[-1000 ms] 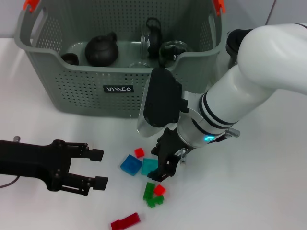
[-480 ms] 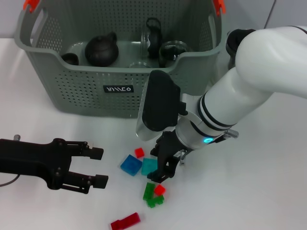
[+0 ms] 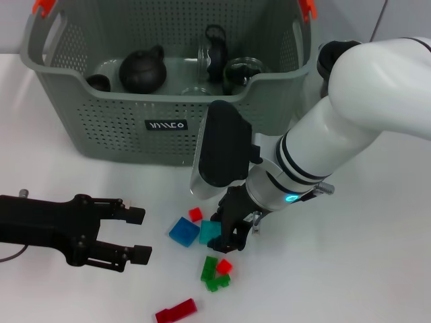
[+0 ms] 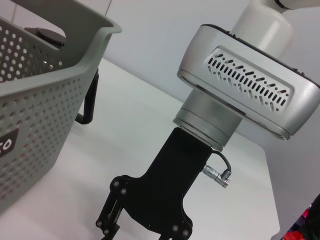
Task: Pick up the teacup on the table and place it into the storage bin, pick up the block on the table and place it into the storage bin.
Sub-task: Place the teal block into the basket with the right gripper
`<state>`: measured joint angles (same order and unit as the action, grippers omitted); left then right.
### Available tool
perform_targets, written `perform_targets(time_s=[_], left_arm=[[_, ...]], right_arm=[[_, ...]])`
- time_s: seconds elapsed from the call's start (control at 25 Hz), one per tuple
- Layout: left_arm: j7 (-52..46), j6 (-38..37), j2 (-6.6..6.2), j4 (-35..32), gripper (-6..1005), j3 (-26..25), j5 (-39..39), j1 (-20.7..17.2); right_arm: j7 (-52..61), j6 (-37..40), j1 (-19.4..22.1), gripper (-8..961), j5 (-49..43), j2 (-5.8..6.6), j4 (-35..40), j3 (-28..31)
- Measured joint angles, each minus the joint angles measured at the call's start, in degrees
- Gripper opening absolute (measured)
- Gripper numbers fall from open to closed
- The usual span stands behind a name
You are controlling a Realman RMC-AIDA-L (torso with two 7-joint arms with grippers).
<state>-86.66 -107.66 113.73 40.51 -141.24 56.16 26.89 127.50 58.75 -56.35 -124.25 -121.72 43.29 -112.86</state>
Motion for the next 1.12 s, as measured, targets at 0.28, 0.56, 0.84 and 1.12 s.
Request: perform_targets(time_s=[0.28, 0.56, 0.84, 1.12], left_arm=[[0.0, 0.0, 0.00, 0.0, 853, 0.0, 0.0, 0.0], [-0.1, -0.9, -0.33, 0.0, 853, 0.0, 0.0, 0.0], [-0.6, -1.1, -0.36, 0.0, 851, -0.1, 0.4, 0.0], [-0.6, -1.2, -0.22, 0.0, 853, -1.1, 0.6, 0.1]], right_arm=[[0.4, 0.9, 0.2, 430, 0.0, 0.35, 0.9, -0.5], [0.7, 5.6, 2.3, 431, -1.2, 1.49, 7.0, 5.5], [0.4, 18.7, 6.9, 432, -5.8, 1.60, 23.2, 19.5], [0.3, 26.0, 6.4, 431, -3.2, 1.62, 35.6, 34.1]])
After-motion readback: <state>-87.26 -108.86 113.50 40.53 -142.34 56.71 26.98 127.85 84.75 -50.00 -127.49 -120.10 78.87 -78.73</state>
